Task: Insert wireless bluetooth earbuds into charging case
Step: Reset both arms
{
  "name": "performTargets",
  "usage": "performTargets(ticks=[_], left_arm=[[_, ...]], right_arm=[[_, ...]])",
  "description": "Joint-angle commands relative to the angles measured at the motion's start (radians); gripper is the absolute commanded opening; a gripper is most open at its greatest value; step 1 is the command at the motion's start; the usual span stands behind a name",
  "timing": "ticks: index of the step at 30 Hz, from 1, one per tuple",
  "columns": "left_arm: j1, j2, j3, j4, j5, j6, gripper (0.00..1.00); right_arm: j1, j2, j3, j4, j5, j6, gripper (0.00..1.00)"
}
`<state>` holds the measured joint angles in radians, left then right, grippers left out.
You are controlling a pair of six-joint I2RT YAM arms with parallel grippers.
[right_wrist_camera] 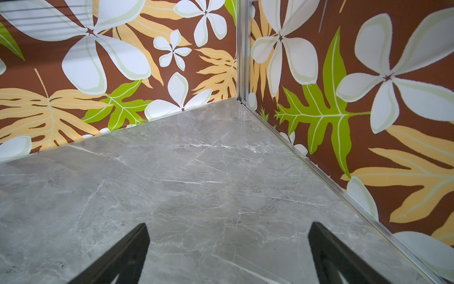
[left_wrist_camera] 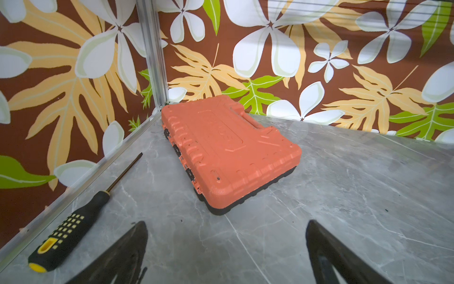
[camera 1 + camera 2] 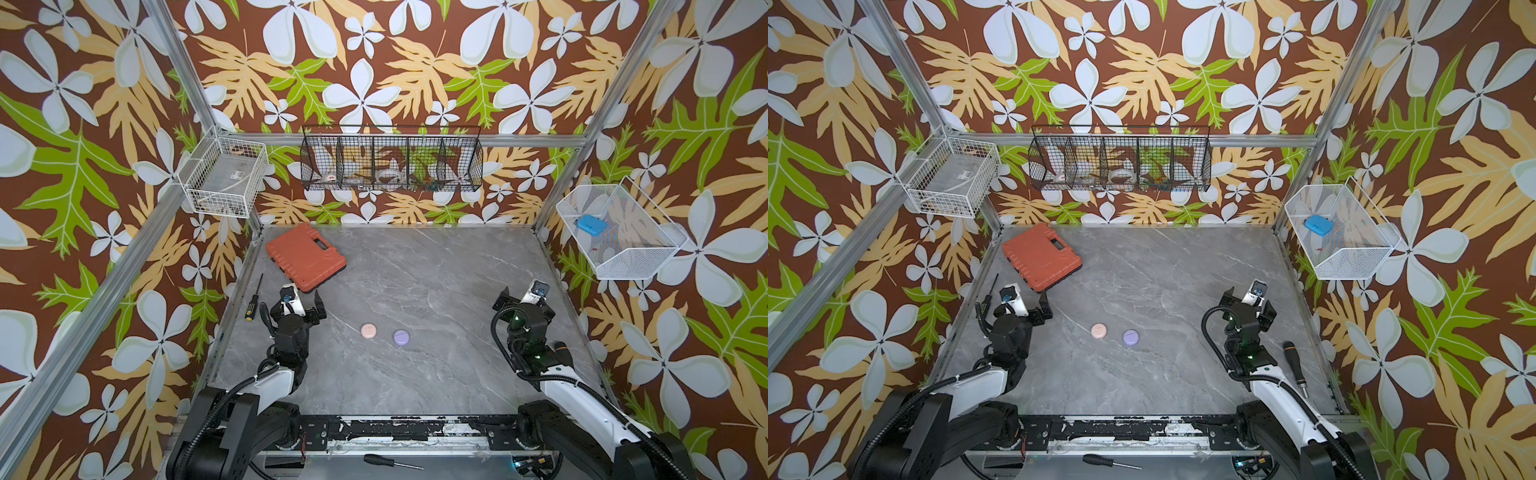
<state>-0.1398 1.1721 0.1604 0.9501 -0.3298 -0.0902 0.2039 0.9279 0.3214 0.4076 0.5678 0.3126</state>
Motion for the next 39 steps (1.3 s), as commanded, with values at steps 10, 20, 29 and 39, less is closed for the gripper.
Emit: performTargets(ticks=[10,20,29,39], left_arm=[[0.082,0.182,0.030,0.192,0.198,0.035,1.00],[0.070,0.197,0.009,0.262,0.126,0.017,1.00],[0.046,0.186,-0.036,0.334,-0.071,-0.032,1.00],[0.046,0.189,-0.027,0.322,-0.072,-0.031,1.00]], right_arm=[[-0.010,0.021,-0.035,0.135,0.027,-0.038,1.00],[-0.112,0.220,-0.128,0.463,0.003,-0.116,1.00],[-0.114,0.419,-0.132,0.699,-0.083,-0.243,1.00],[-0.150,0.572,-0.133,0.849,-0.209,-0.252,1.00]])
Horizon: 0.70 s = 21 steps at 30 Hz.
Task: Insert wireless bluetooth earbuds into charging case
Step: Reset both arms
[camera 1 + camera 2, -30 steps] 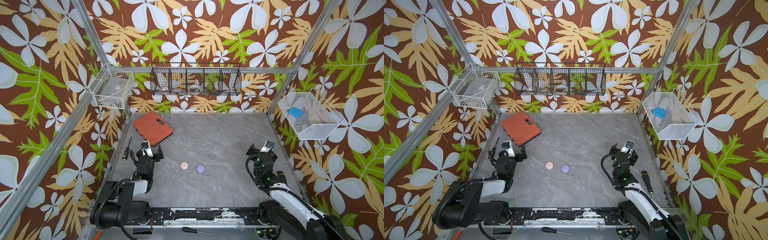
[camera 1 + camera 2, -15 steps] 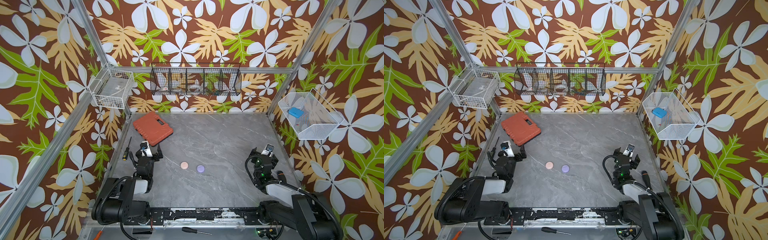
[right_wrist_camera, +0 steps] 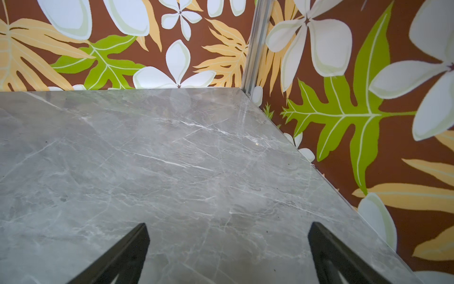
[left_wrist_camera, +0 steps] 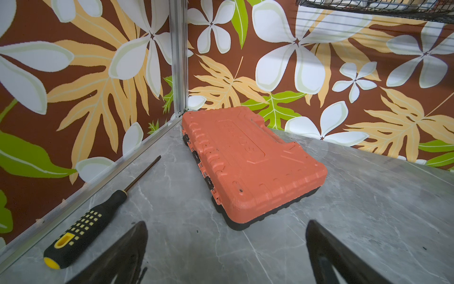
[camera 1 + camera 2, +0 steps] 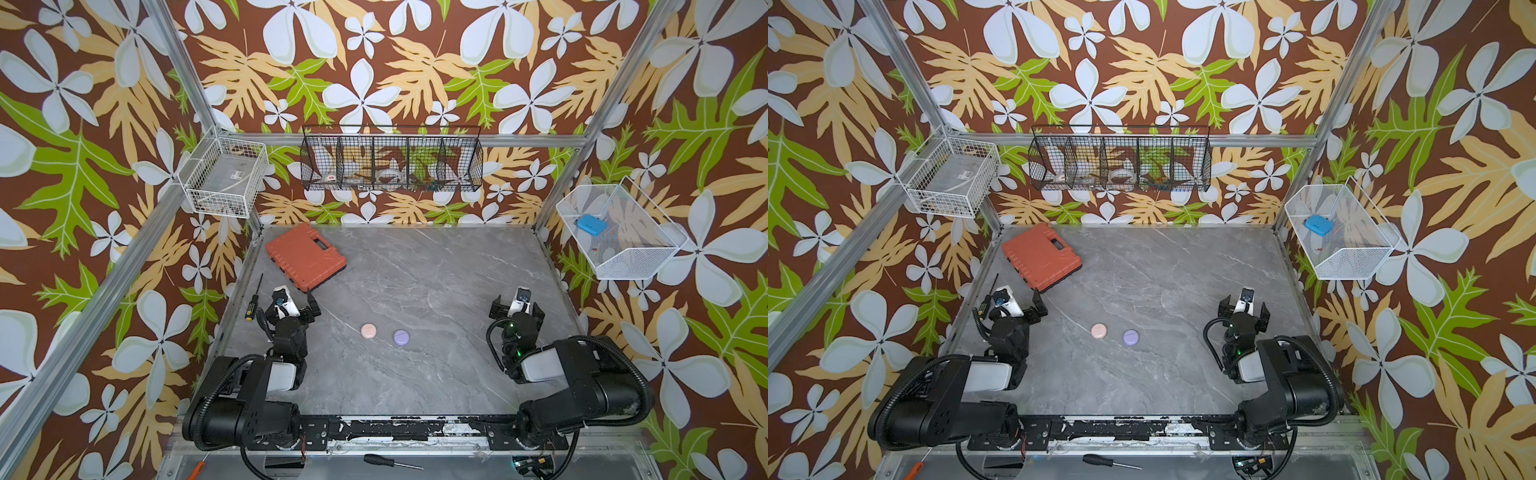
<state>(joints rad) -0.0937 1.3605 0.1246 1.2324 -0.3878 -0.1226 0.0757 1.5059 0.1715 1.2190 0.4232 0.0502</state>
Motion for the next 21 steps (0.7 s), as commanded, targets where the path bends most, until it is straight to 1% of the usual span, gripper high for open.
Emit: performTargets(ticks=[1,21], left_arm=[[0.000,0.001,0.009,0.040,-0.013,0.002,1.00],[0.000,0.000,0.009,0.039,-0.014,0.000,1.00]], right_arm=[[-0.034,-0.001,0.016,0.048,-0.080,0.016,1.00],[-0.031,-0.007,0.005,0.062,-0.076,0.014,1.00]])
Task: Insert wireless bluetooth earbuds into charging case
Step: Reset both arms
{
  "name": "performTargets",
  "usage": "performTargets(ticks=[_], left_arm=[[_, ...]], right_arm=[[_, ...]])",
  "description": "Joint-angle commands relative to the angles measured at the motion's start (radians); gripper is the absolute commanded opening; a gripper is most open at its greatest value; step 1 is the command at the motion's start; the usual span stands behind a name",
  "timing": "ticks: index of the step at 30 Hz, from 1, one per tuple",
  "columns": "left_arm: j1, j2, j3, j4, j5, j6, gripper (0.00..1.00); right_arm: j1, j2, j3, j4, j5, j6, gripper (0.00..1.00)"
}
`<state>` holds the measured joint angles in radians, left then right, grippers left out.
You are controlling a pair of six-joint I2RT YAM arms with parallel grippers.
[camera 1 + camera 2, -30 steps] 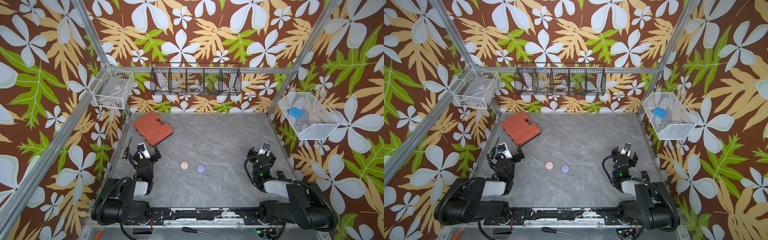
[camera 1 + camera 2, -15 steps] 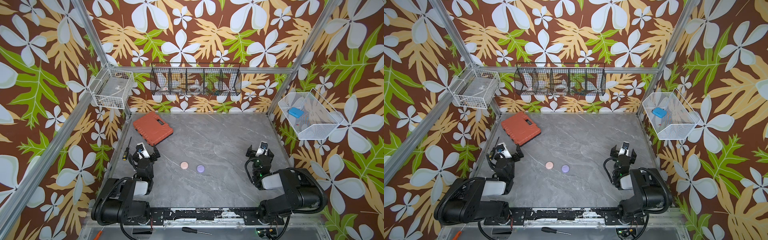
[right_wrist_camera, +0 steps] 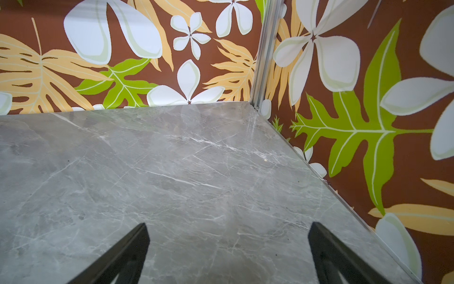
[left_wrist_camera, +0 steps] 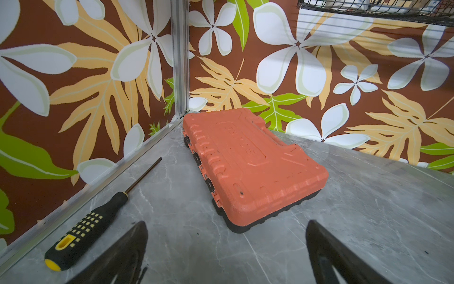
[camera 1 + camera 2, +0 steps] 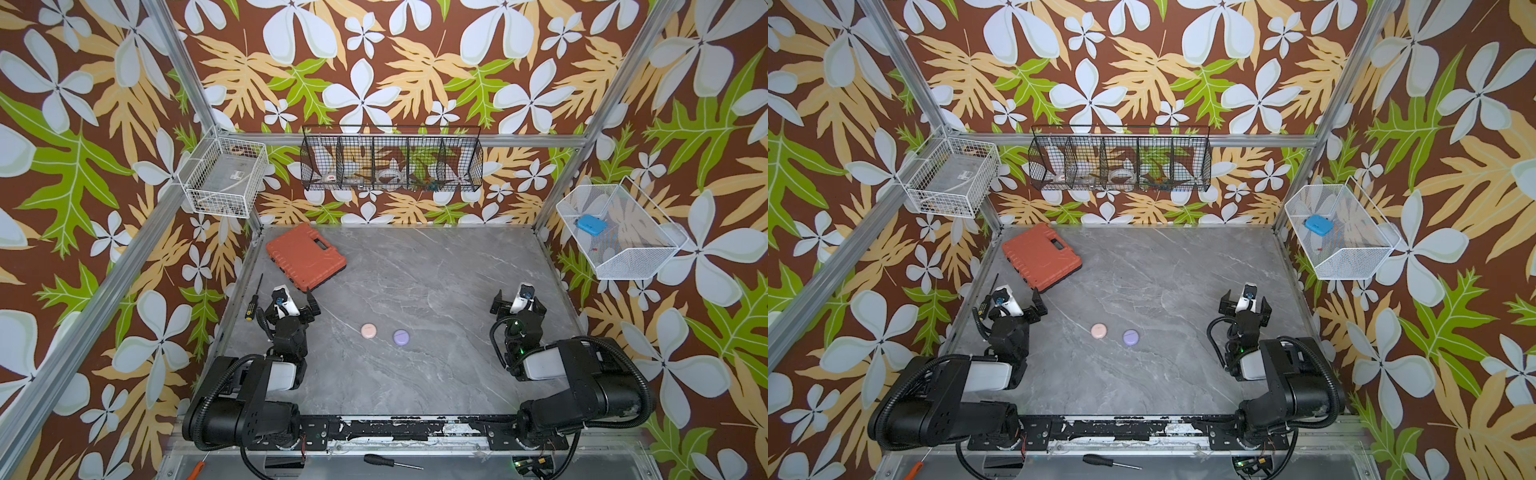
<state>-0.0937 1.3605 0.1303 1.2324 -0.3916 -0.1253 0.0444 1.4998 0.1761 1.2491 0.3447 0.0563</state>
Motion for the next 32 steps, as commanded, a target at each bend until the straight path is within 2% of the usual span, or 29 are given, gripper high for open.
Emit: performTargets(ticks=[1,32], left_arm=[[0.000,0.001,0.003,0.039,-0.010,0.003,1.00],[0.000,0.000,0.003,0.038,-0.010,0.004,1.00]], right_arm=[[0.000,-0.001,0.000,0.032,0.002,0.008,1.00],[0.000,-0.001,-0.002,0.037,0.000,0.009,1.00]])
